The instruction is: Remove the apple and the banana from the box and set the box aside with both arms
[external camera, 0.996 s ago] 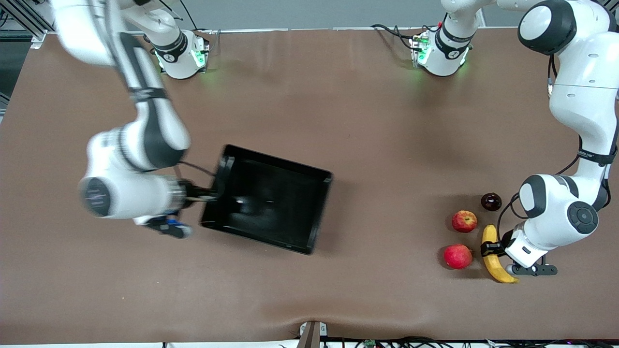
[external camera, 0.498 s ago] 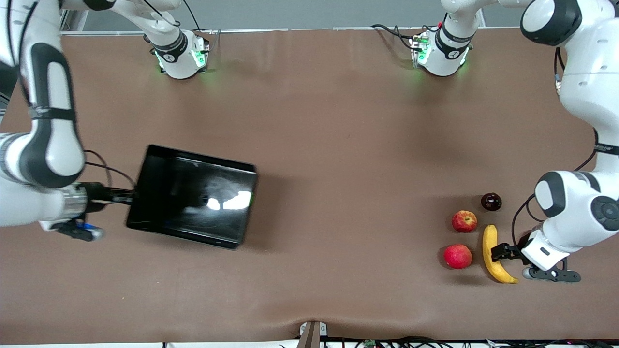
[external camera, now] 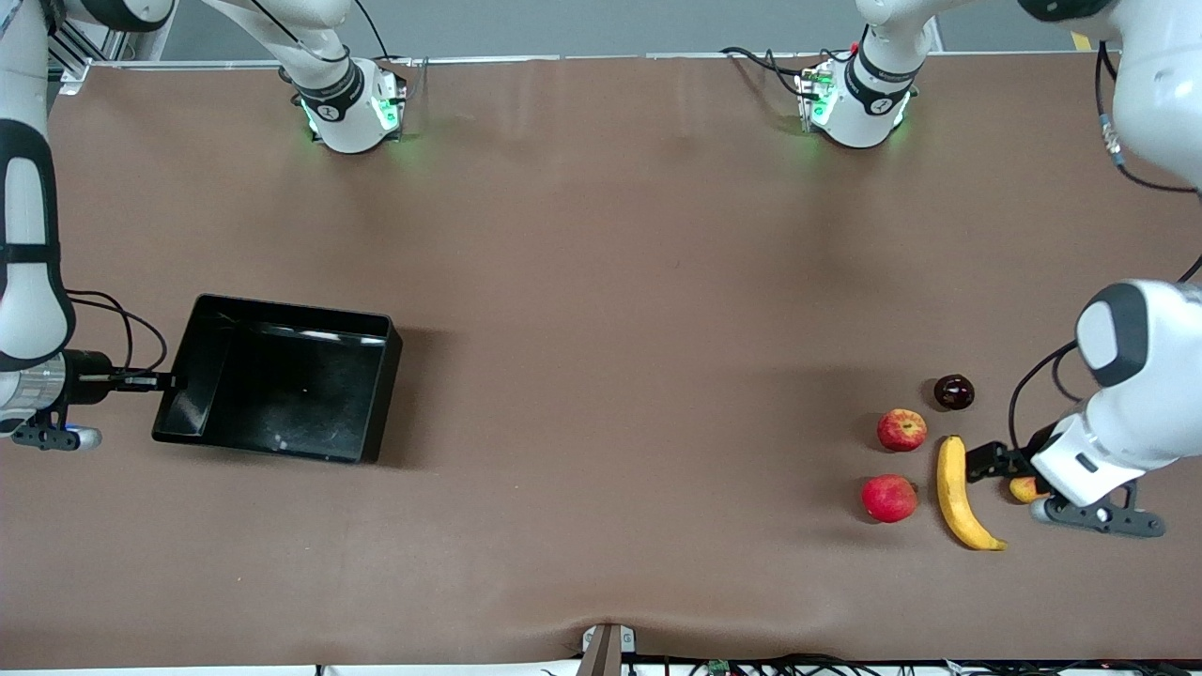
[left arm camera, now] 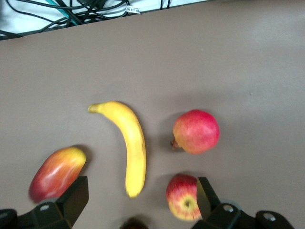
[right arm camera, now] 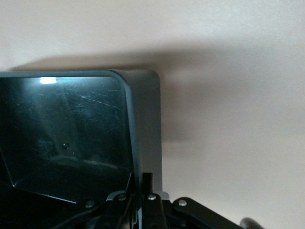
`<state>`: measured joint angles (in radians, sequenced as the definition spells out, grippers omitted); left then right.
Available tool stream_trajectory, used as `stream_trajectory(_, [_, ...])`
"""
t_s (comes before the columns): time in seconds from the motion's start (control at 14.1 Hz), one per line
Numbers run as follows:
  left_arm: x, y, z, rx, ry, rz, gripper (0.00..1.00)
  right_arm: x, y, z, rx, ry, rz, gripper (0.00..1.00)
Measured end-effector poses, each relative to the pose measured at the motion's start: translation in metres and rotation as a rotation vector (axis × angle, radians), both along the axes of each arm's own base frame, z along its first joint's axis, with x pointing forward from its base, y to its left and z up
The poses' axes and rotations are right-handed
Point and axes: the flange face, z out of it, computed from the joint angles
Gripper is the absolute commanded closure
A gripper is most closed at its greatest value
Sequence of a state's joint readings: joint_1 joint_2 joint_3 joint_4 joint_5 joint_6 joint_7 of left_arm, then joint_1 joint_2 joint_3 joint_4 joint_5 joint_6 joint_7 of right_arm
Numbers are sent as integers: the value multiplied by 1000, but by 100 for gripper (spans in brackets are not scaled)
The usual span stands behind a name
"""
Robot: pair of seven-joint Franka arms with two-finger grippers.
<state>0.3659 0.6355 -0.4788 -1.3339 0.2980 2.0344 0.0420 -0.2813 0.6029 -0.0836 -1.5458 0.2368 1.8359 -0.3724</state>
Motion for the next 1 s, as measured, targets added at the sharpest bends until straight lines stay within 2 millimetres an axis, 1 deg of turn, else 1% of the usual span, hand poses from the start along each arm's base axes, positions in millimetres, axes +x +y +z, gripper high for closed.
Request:
stream_trajectory(0.14, [-15,-10,36,26,29,12,0,-3,-15,-25,2,-16,25,100])
stream_trajectory(0.21, [-23,-17,52,36,45,22,0,-4,-20,-34,3,-19,31,100])
stream_trajectory(0.28, [-32,-25,66,46,56,31,0,-5,-25,-35,5,-24,37,100])
stream_trajectory(0.36, [-40,-33,79,57,59,42,0,-5,-28,-35,4,-29,37,70])
stream_trajectory(0.43, [-48,-39,91,71,59,46,0,-5,-29,-35,3,-31,35,13])
stream_trajectory(0.5, [-56,-43,103,86,57,47,0,-6,-30,-35,4,-30,33,0])
stream_trajectory(0.71, [-73,-53,141,114,22,42,0,-7,-33,-36,5,-30,32,0])
stream_trajectory(0.78, [-77,-55,153,121,8,42,0,-3,-32,-32,4,-42,40,0])
stream_trajectory(0.85, [-82,-57,163,126,-3,44,0,4,-29,-23,2,-61,64,0])
stream_trajectory(0.92, [-87,-58,172,130,-7,45,0,12,-24,-8,3,-71,102,0])
stream_trajectory(1.0, [-93,-60,181,132,-3,48,0,21,-17,11,3,-74,137,0])
